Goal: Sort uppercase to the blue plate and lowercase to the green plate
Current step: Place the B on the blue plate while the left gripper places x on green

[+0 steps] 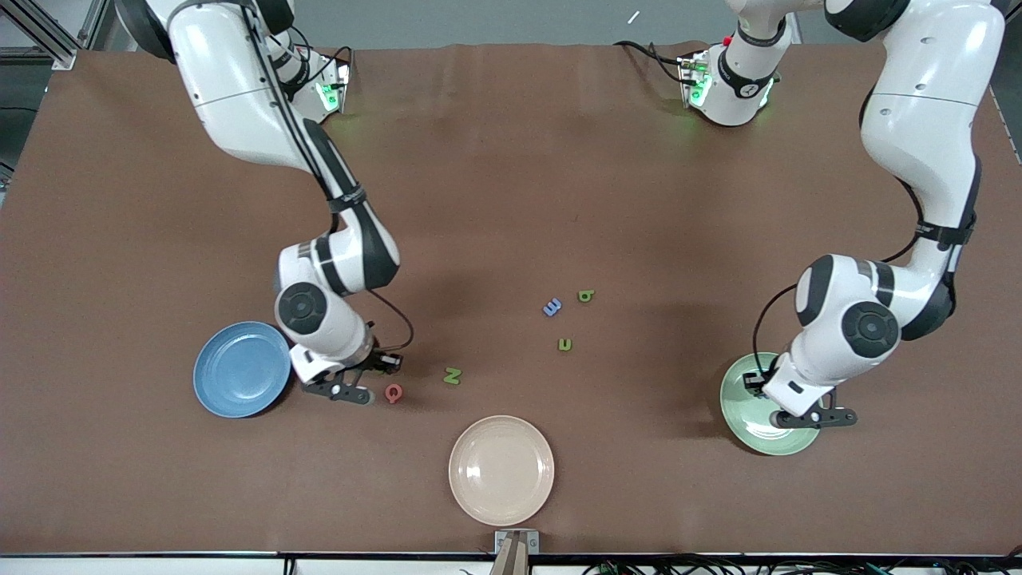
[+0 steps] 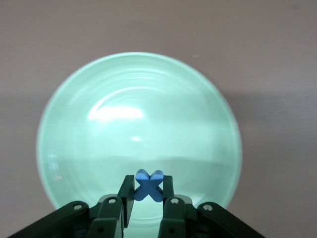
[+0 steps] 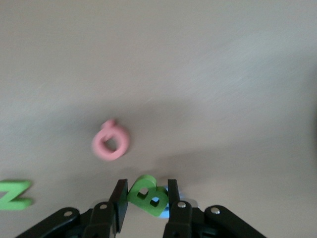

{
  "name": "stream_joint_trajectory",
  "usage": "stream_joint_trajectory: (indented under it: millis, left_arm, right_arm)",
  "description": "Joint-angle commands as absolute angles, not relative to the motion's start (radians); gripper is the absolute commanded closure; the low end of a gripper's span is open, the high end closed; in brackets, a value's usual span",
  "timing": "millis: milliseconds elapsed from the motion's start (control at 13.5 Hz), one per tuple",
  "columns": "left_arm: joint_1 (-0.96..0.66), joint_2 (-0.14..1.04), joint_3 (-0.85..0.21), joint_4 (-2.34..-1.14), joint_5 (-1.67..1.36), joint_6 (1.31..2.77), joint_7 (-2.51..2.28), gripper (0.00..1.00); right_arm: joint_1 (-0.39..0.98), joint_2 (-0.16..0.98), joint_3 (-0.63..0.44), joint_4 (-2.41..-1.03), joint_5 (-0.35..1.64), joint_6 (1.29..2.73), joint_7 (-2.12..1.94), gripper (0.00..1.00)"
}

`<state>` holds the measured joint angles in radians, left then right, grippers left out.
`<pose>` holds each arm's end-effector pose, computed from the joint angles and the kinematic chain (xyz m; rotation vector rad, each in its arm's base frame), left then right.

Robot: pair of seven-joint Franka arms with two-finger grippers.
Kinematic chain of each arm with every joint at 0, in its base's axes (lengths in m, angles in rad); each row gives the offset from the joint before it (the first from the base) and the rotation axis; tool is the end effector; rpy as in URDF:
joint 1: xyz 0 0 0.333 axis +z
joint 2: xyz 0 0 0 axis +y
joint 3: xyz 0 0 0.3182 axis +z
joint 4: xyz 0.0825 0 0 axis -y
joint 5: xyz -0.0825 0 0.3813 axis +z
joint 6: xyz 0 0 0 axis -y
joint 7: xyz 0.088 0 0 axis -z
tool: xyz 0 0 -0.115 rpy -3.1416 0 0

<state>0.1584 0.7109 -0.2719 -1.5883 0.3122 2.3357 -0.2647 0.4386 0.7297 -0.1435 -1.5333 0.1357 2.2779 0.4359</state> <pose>0.7030 -0.0464 0.2305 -3.0955 -0.0168 -0.1244 0.6736 0.2252 0.2256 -3.1103 0.2973 -0.0299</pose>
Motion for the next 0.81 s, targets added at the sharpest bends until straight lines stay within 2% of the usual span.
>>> stream_joint_trajectory:
  millis: [0, 148, 370, 519, 593, 667, 741]
  left_arm:
    - [0.182, 0.704, -0.279, -1.6, 0.328, 2.327, -0.236, 0.53]
    - [0.183, 0.693, -0.281, -1.603, 0.328, 2.327, -0.233, 0.0]
    - [0.172, 0.651, -0.293, -1.629, 0.327, 2.295, -0.261, 0.0]
    - [0.166, 0.631, -0.333, -1.64, 0.324, 2.254, -0.322, 0.0]
    - [0.164, 0.627, -0.368, -1.643, 0.324, 2.232, -0.392, 0.0]
    - [0.157, 0.624, -0.392, -1.657, 0.327, 2.227, -0.443, 0.0]
    - [0.144, 0.614, -0.411, -1.673, 0.327, 2.227, -0.469, 0.0]
  right_arm:
    - [0.382, 0.695, -0.196, -1.52, 0.14, 2.194, 0.255, 0.88]
    - [0.332, 0.695, -0.241, -1.525, 0.141, 2.191, 0.107, 0.88]
    - [0.203, 0.706, -0.241, -1.531, 0.143, 2.195, -0.091, 0.86]
    - [0.157, 0.715, -0.239, -1.534, 0.144, 2.198, -0.17, 0.76]
    - [0.146, 0.722, -0.239, -1.54, 0.144, 2.203, -0.176, 0.64]
    - [0.146, 0.723, -0.239, -1.548, 0.146, 2.207, -0.176, 0.35]
    - [0.146, 0.723, -0.239, -1.548, 0.15, 2.207, -0.175, 0.11]
